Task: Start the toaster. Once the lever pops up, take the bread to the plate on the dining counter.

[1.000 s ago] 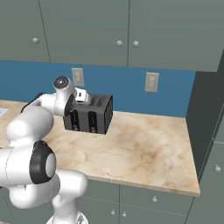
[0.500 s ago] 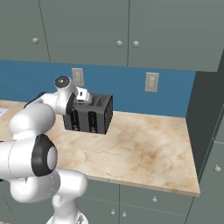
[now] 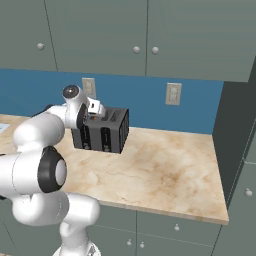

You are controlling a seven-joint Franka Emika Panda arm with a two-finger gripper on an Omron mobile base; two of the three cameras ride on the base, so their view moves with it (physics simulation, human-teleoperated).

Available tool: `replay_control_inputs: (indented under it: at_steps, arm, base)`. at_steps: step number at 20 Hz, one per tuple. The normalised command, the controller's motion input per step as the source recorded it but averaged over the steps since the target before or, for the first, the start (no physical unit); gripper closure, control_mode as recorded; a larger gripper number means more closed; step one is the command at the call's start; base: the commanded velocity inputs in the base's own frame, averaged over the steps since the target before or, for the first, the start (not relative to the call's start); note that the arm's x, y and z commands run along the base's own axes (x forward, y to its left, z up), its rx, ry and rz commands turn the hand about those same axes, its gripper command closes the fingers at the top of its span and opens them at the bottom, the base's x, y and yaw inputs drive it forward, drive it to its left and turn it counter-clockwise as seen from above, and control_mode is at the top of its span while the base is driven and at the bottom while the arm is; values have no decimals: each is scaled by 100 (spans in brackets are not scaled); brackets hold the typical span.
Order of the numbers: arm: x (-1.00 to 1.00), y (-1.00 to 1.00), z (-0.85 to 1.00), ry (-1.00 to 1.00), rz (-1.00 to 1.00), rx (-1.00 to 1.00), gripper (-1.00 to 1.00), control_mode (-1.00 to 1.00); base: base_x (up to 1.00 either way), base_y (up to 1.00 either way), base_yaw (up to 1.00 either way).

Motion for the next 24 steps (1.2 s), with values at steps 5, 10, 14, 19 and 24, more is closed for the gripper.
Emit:
replay_control_inputs:
  at_steps: [5,10,14,19,24]
  arm:
    - [10,0,-2,0,0,0,-100,-100]
    - [10,0,-7,0,0,0,-100,-100]
    - [10,0,-7,0,0,0,-100,-100]
    - [9,0,-8,0,0,0,-100,-100]
    - [8,0,-2,0,0,0,-100,-100]
  base:
    - [0,0,0]
    - [0,0,0]
    - [0,0,0]
    - [0,0,0]
    - [0,0,0]
